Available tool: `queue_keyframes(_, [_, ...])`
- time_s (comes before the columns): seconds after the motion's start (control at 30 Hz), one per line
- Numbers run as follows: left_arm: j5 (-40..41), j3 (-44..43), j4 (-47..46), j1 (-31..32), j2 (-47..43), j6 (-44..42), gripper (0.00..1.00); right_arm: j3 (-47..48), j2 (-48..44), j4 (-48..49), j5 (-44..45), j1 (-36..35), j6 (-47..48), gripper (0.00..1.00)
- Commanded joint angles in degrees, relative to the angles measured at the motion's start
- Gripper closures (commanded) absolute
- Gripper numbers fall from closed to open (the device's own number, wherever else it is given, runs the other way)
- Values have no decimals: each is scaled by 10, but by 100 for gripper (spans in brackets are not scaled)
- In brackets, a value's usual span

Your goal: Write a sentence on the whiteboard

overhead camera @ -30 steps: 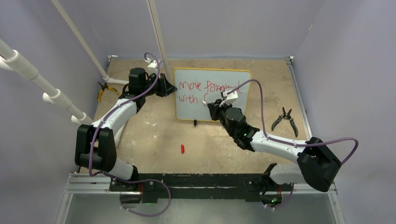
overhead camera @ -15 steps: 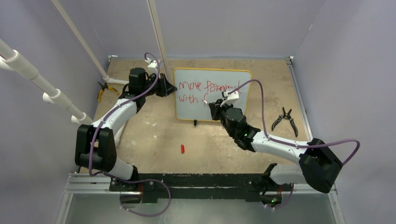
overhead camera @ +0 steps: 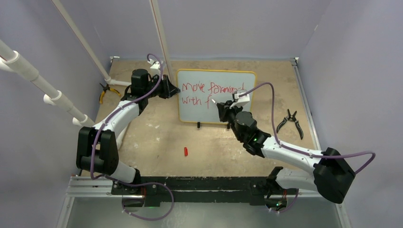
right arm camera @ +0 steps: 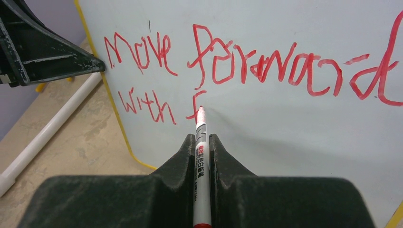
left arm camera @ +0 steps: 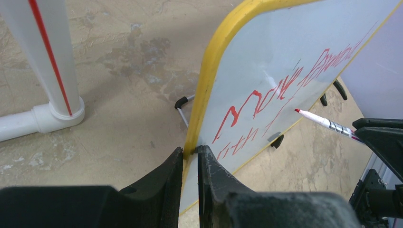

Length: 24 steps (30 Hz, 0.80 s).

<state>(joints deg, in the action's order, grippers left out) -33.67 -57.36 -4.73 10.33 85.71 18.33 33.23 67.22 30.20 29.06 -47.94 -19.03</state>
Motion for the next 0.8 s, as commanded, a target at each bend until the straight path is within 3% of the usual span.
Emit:
queue_keyframes(0.0, [-16,-4,7,14,0,-7,85,-2,-11,-2,13,2,-1,100])
queue_keyframes(0.77, [-14,-4,8,14,2,-9,85,12,23,33,-37,30,33,100])
